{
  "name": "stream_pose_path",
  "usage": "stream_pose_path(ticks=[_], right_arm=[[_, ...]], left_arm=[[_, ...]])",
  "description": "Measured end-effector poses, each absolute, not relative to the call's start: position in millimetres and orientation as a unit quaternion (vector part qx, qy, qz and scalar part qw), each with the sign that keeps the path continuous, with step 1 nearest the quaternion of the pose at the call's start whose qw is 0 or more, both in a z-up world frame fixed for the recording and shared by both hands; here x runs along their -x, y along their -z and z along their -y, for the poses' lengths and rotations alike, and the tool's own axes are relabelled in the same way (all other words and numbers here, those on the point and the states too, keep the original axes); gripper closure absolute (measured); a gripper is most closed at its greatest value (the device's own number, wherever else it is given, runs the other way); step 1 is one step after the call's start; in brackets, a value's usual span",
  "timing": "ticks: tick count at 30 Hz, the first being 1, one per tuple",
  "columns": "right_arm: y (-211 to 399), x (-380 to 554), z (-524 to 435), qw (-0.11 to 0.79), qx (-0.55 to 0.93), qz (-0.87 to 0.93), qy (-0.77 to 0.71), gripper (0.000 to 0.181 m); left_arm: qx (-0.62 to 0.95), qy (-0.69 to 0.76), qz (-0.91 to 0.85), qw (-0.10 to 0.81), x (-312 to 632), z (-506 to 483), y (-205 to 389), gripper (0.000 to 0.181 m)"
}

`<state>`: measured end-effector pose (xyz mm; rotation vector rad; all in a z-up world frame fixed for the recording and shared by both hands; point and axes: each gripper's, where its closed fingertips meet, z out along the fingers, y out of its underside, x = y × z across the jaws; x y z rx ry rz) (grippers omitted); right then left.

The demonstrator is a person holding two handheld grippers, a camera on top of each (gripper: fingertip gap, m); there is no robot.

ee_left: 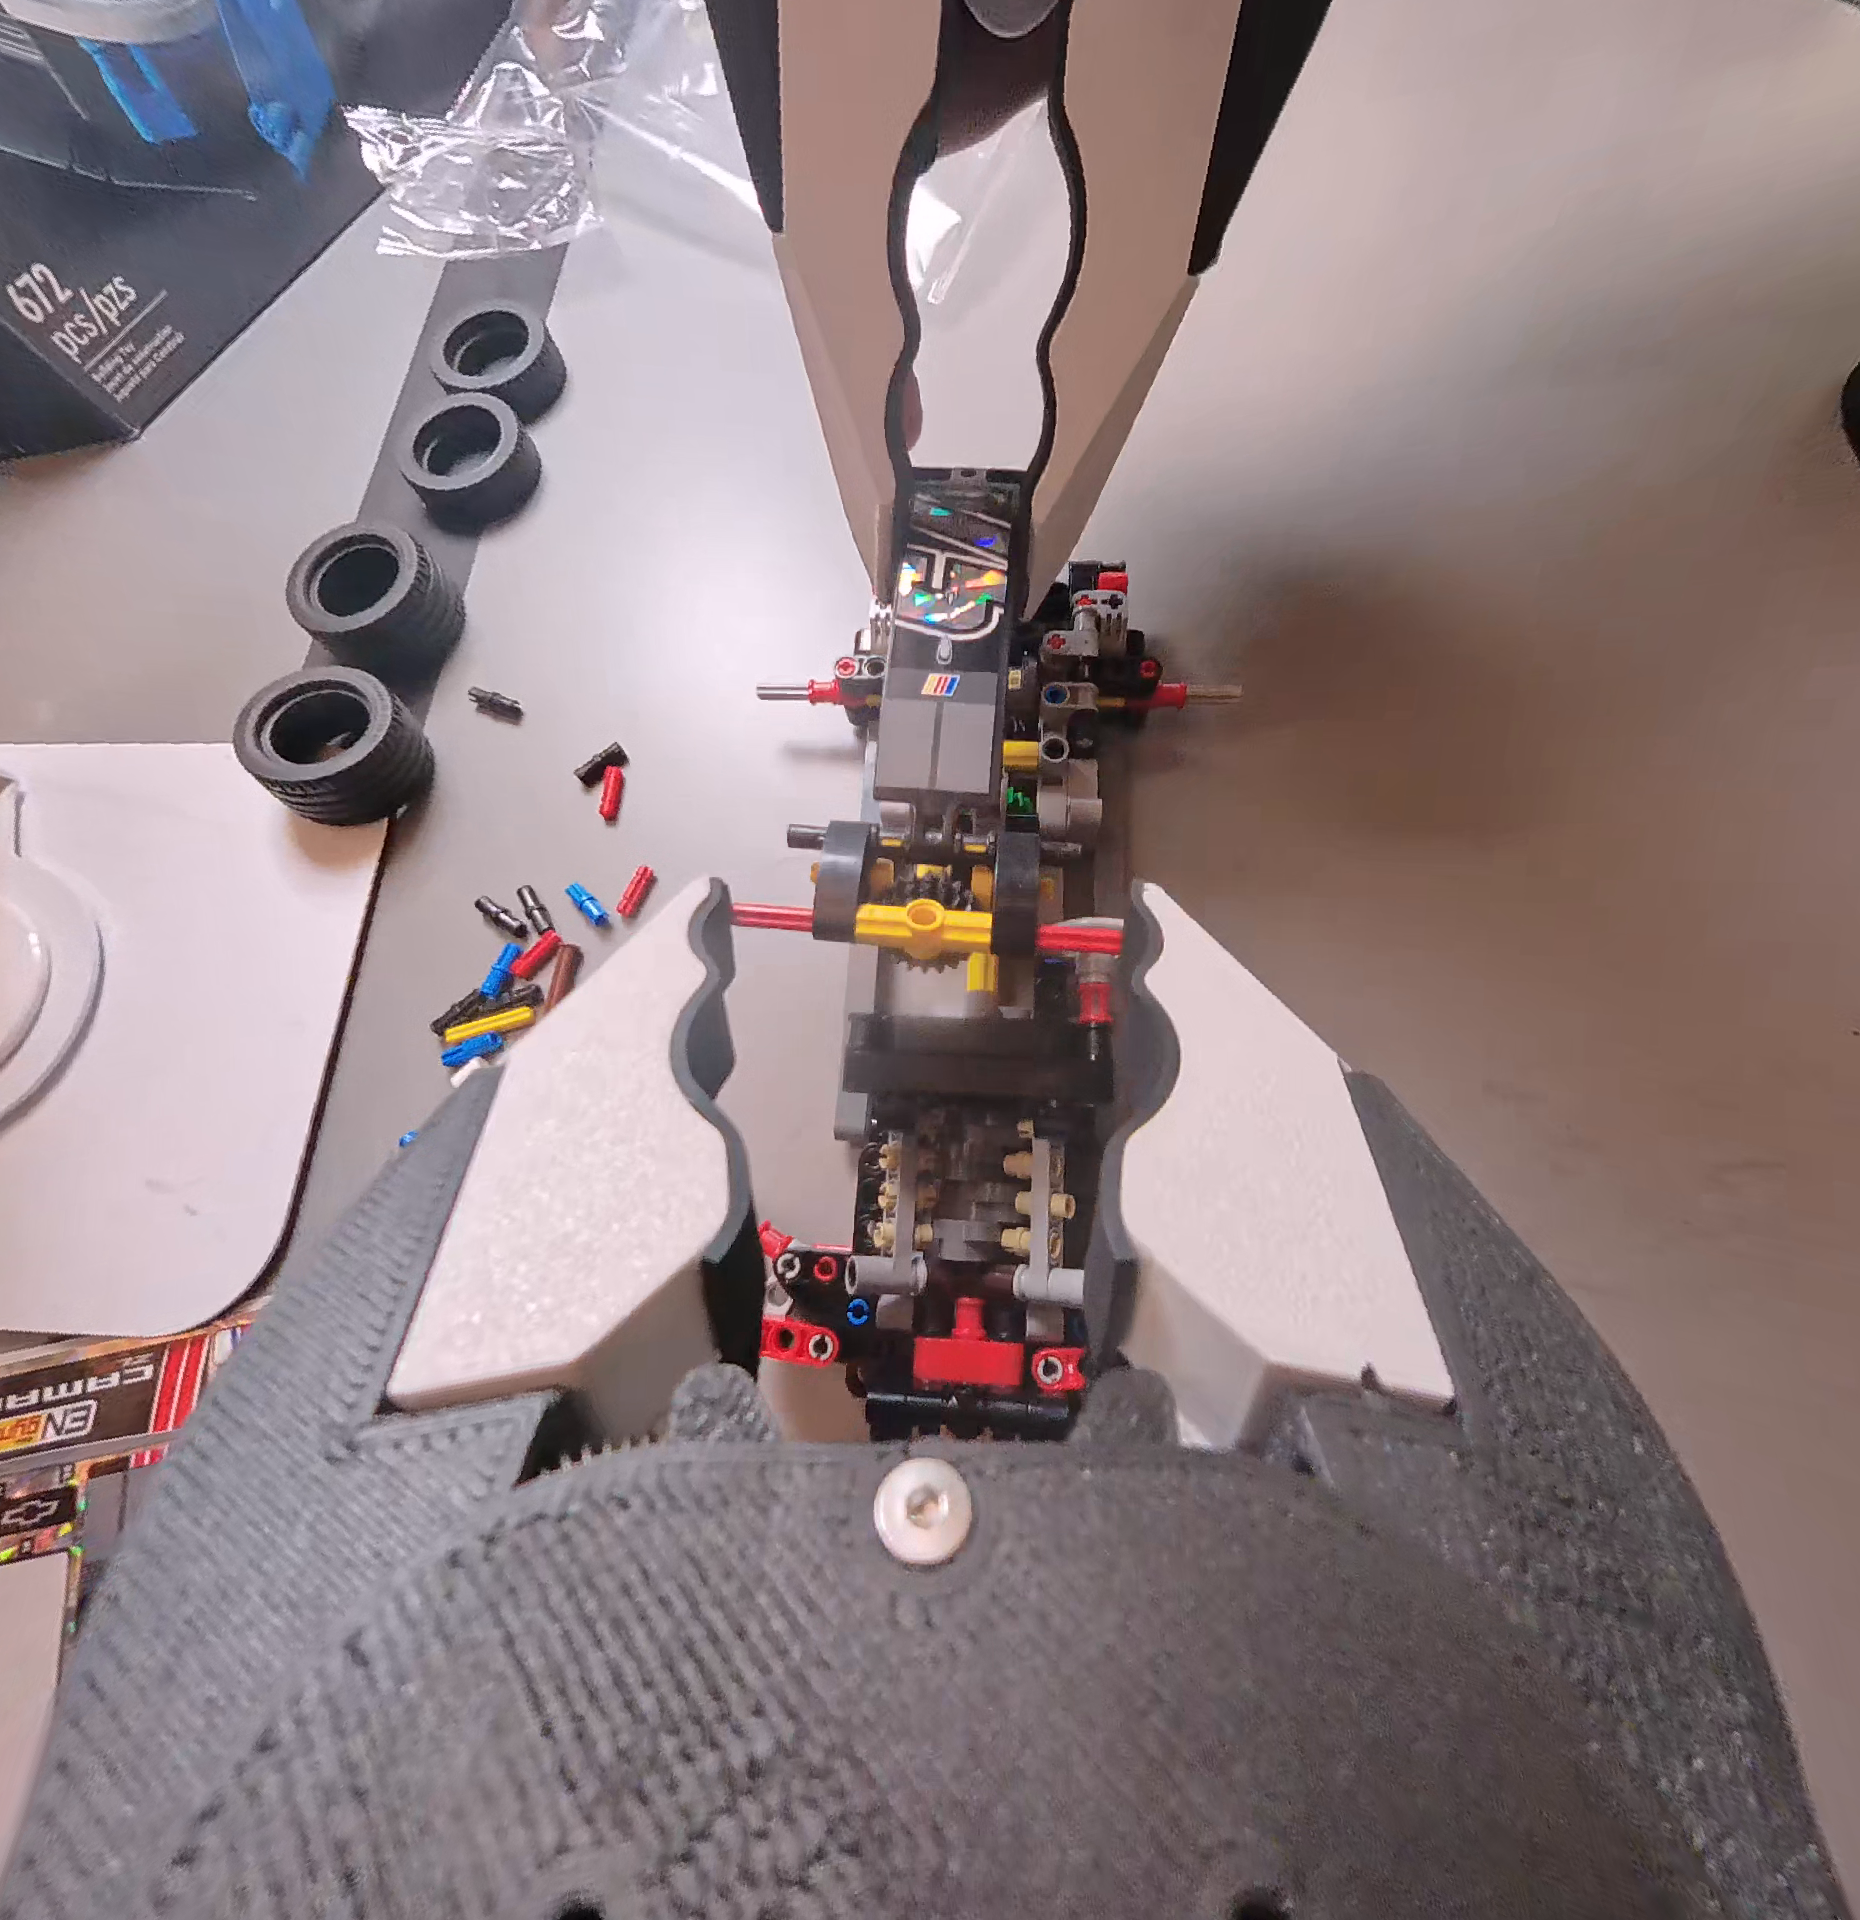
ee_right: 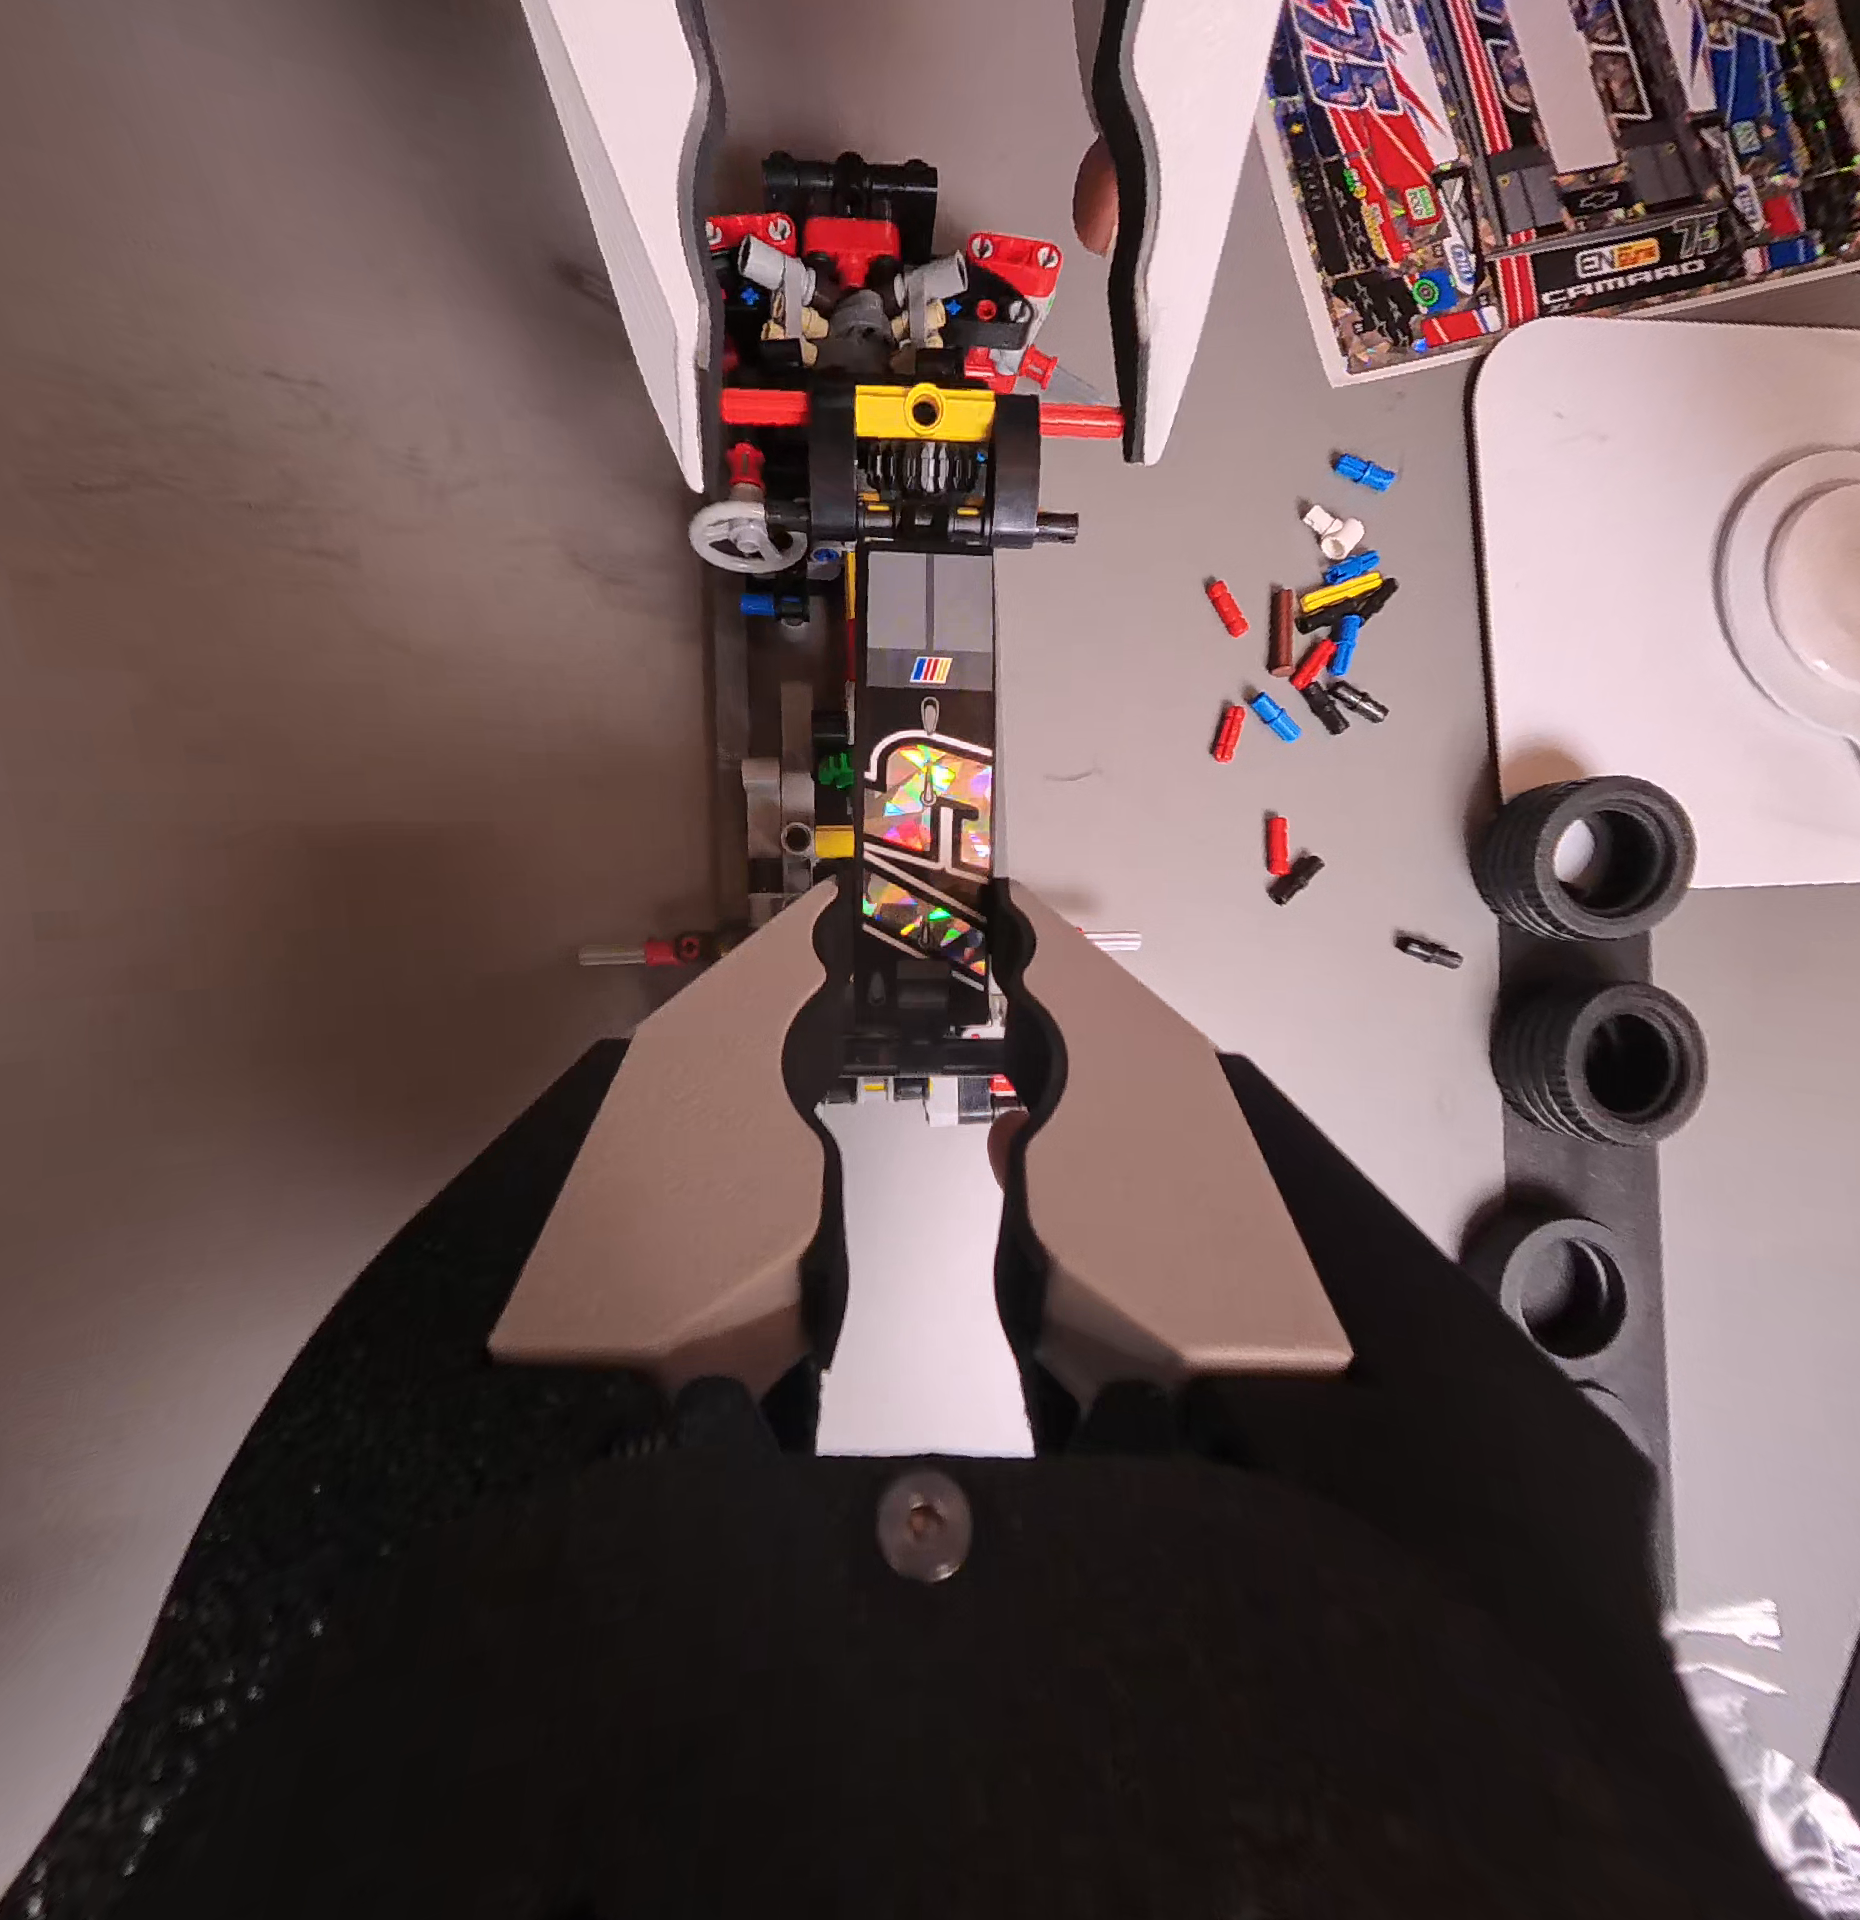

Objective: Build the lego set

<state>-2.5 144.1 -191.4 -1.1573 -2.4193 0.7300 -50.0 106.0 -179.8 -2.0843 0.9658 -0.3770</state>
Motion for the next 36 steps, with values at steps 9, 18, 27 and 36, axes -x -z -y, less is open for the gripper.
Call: stream_pose_path(ticks=[9,18,27,36], right_arm=[[192,-6,-146,0.178,0.411,0.853,-0.266,0.158],[190,-38,-158,0.214,0.444,0.816,-0.303,0.138],[188,-26,-159,0.261,0.452,0.780,-0.345,0.140],[190,-9,-154,0.266,0.439,0.796,-0.320,0.153]], left_arm=[[0.816,0.161,-0.376,0.409,41,-109,175,0.108],[0.815,0.147,-0.375,0.416,40,-107,177,0.108],[0.813,0.137,-0.377,0.421,40,-110,175,0.108],[0.798,0.134,-0.375,0.452,37,-112,160,0.108]])
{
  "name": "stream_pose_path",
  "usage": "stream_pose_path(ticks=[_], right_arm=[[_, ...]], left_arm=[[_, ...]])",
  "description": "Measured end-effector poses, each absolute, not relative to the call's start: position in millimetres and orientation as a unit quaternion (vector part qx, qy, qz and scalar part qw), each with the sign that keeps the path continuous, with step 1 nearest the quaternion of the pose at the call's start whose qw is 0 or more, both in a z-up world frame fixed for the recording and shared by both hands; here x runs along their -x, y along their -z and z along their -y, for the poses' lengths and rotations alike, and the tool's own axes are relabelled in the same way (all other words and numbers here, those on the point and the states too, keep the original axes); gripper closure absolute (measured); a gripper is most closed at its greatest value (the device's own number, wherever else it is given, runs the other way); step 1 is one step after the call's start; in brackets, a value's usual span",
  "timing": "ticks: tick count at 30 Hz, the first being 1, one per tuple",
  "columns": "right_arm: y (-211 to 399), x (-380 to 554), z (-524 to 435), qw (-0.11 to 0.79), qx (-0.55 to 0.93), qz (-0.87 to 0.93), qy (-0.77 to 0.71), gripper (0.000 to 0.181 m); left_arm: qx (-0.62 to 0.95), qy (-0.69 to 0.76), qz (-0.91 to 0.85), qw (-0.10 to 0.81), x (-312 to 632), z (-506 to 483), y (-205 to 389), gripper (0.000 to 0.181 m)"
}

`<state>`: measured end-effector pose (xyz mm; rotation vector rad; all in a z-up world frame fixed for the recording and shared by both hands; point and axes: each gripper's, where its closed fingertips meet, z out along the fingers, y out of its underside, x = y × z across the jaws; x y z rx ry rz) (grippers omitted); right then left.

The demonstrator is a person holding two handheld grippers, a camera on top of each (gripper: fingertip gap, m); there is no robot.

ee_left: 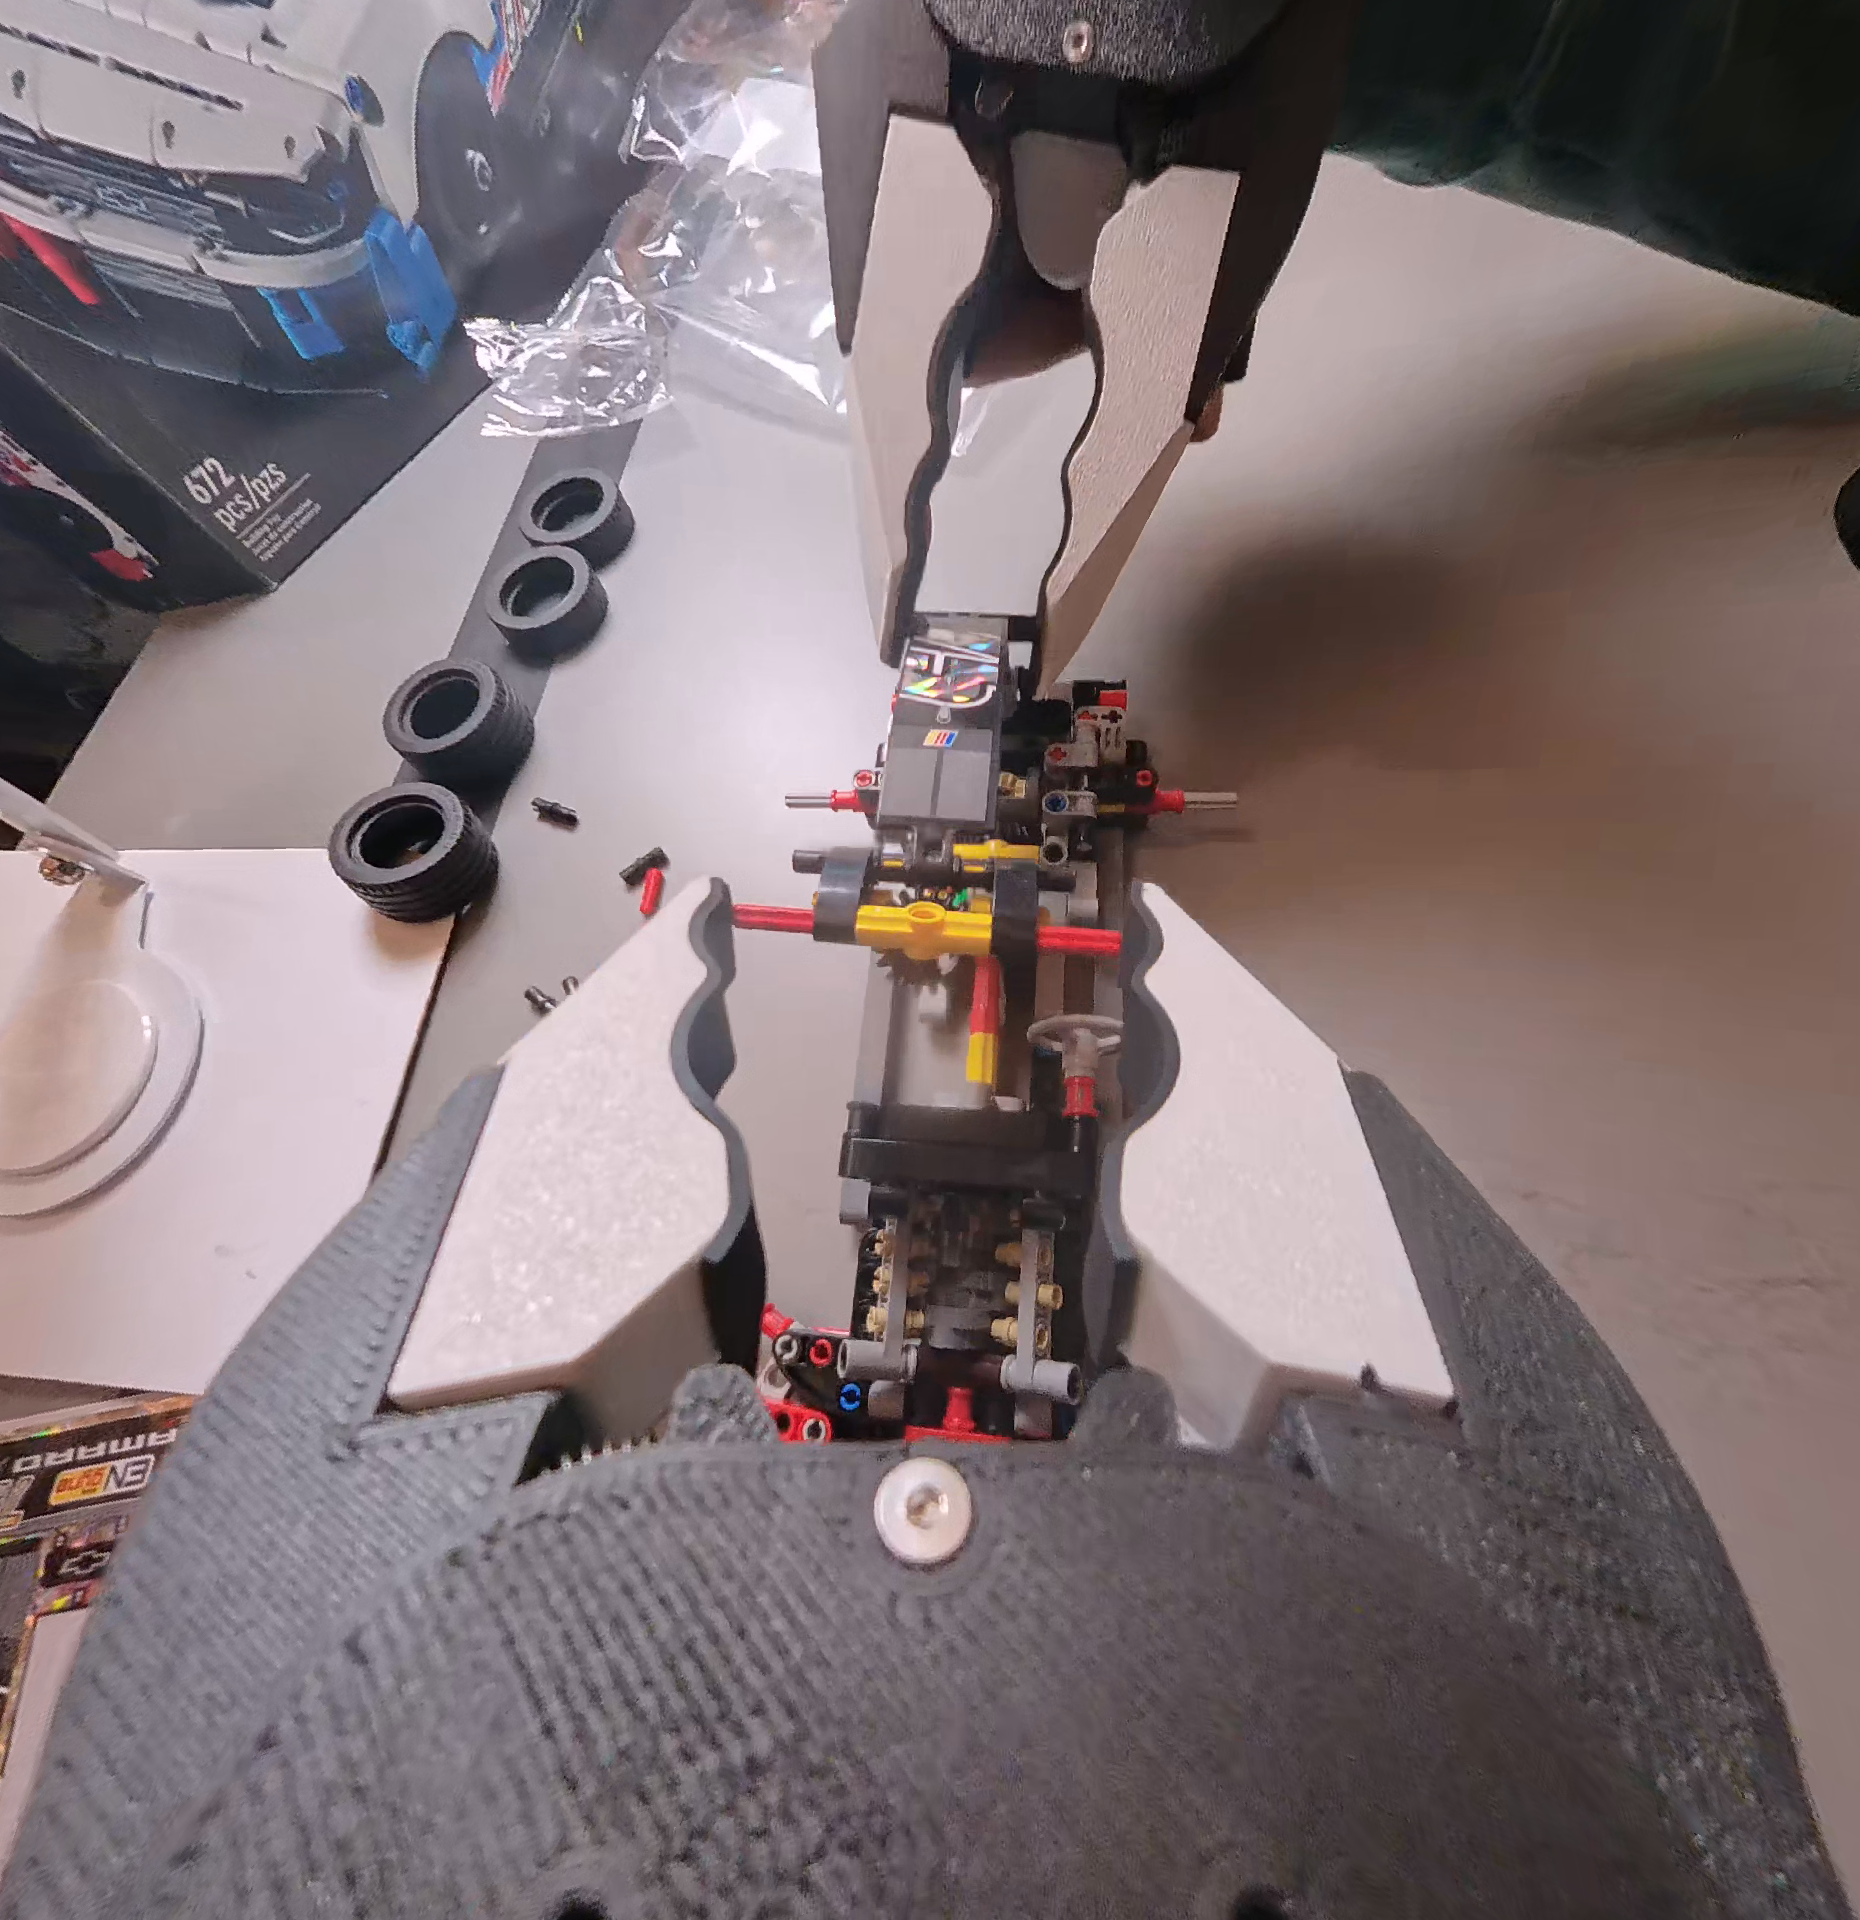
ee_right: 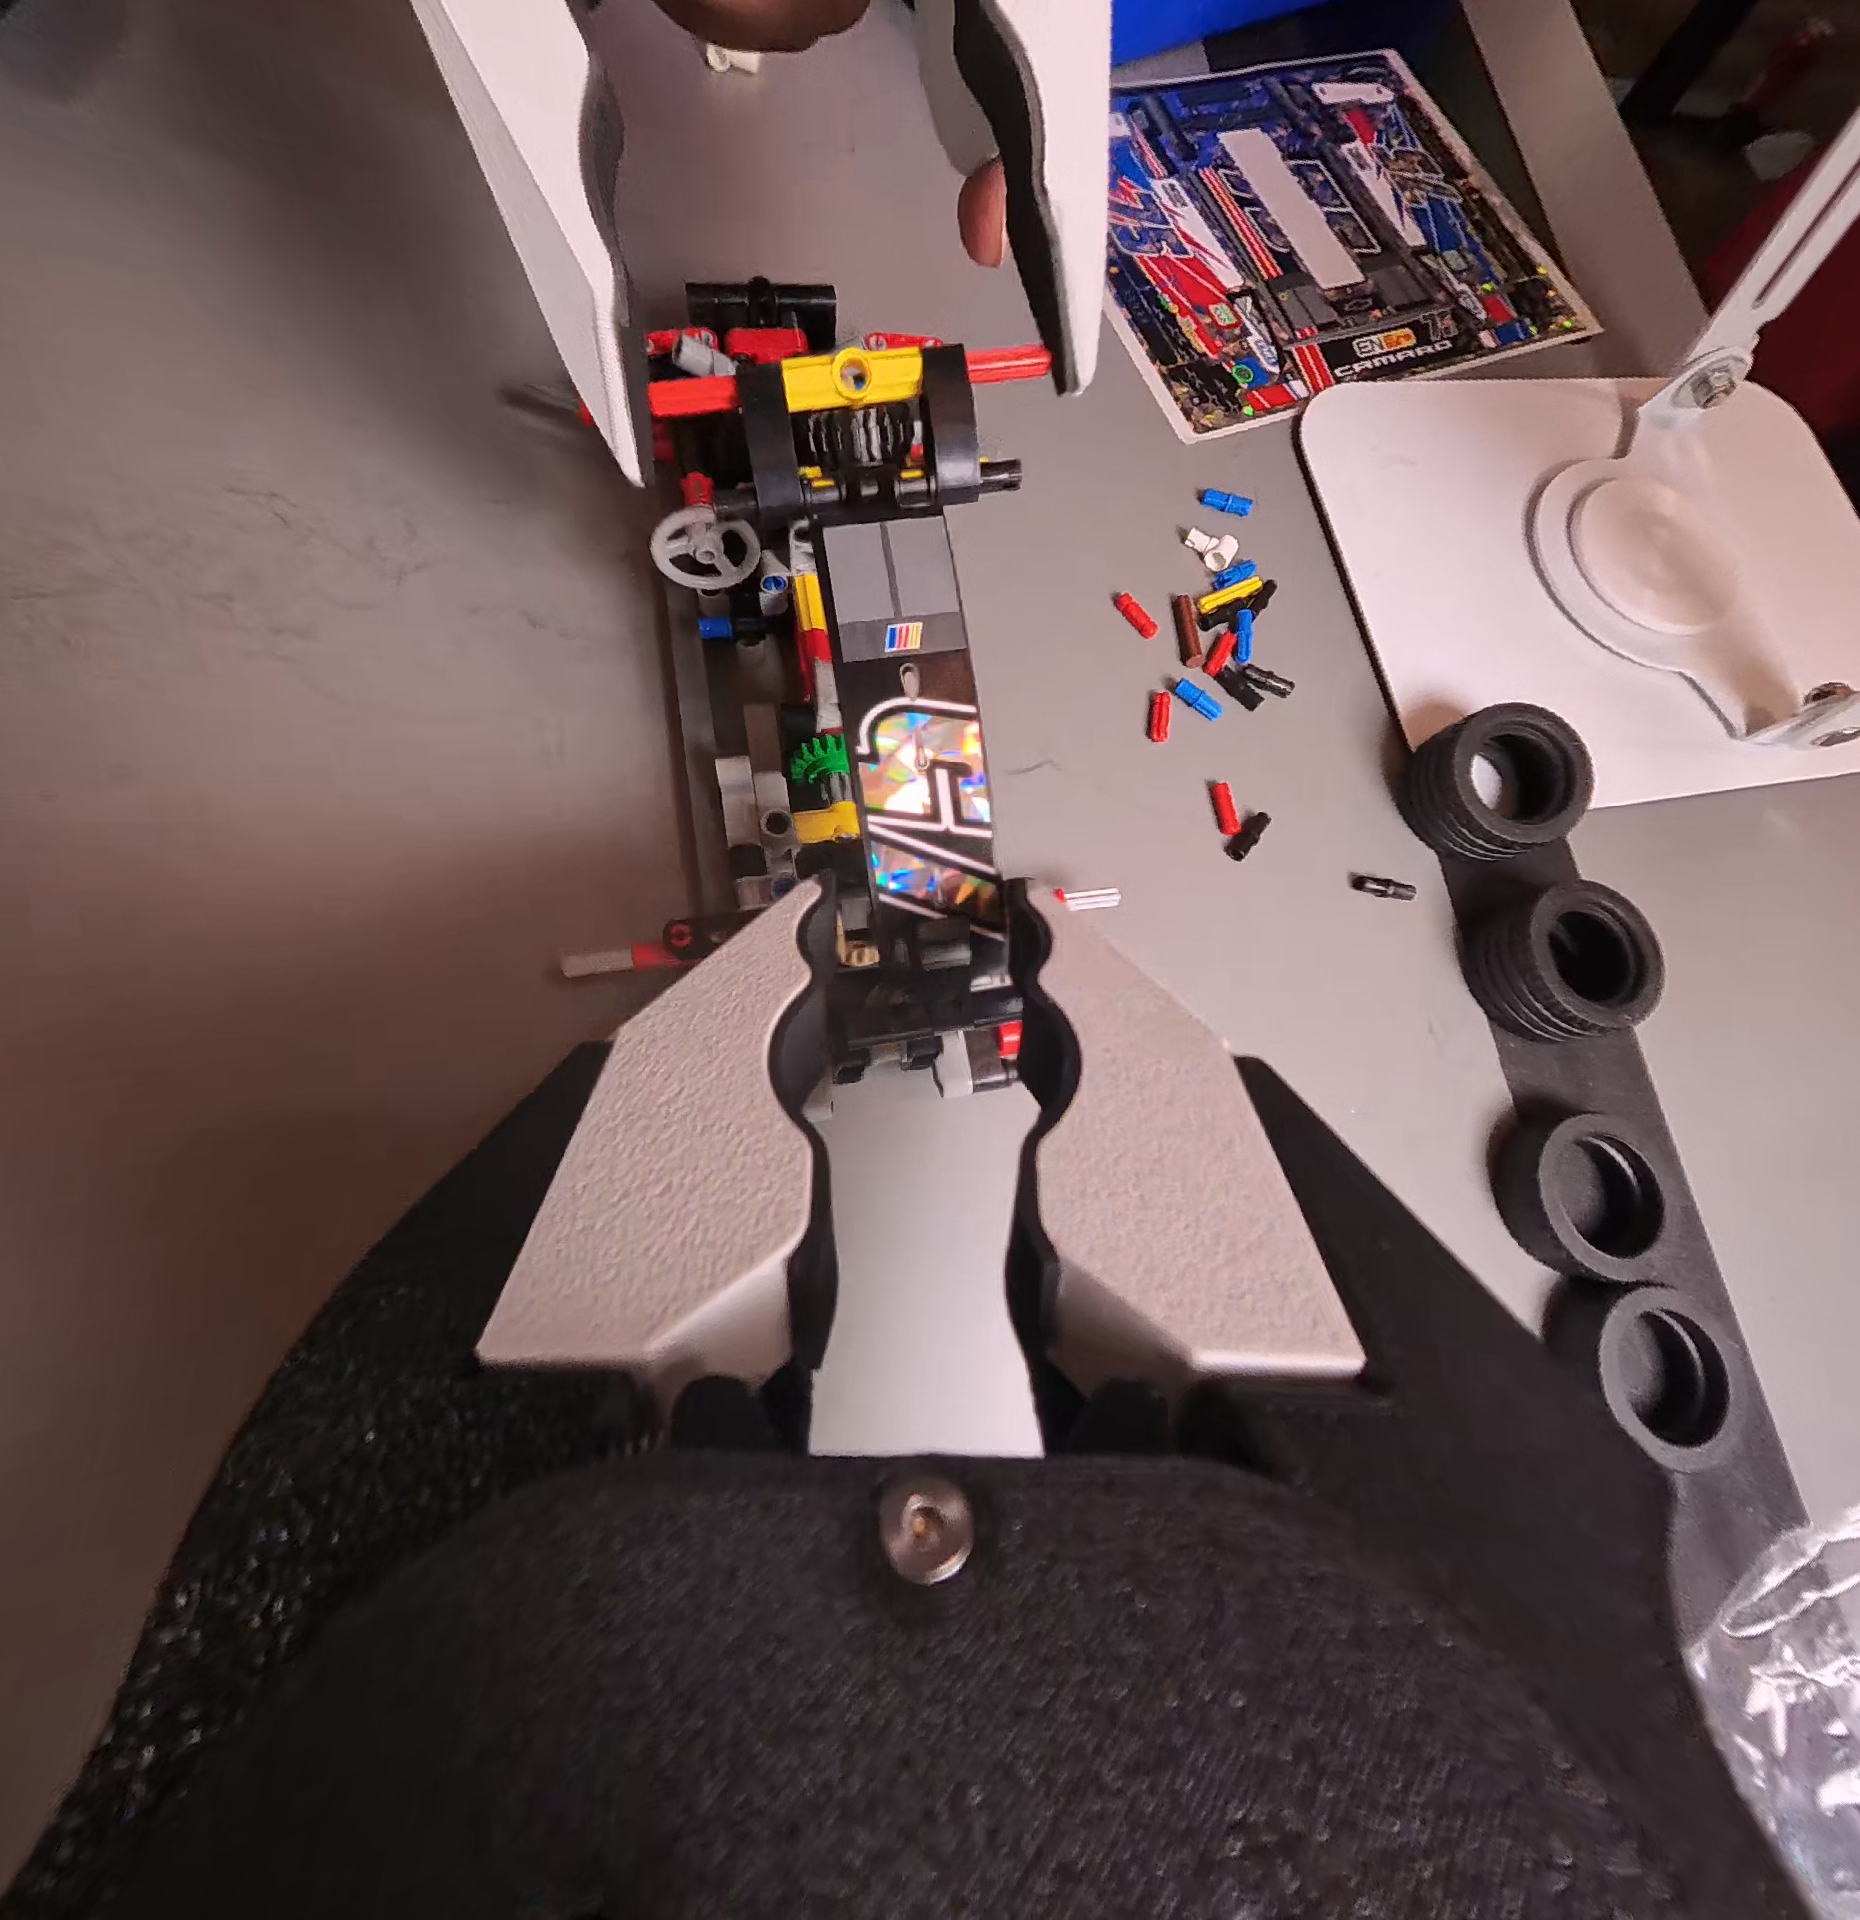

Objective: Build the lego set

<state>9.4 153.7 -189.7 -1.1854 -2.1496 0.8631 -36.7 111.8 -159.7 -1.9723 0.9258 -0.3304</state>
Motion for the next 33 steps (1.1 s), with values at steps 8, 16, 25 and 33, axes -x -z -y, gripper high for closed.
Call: stream_pose_path(ticks=[8,16,25,33], right_arm=[[157,-20,-131,0.293,0.411,0.803,-0.316,0.158],[151,-37,-77,0.305,0.378,0.804,-0.344,0.181],[187,-53,-44,0.232,0.348,0.860,-0.293,0.181],[198,-58,-32,0.248,0.335,0.858,-0.302,0.181]], left_arm=[[0.726,0.140,-0.361,0.568,18,-97,91,0.148],[0.712,0.190,-0.373,0.563,-12,-40,92,0.140],[0.780,0.215,-0.375,0.453,-15,-7,167,0.134],[0.809,0.232,-0.416,0.344,-28,19,223,0.115]])
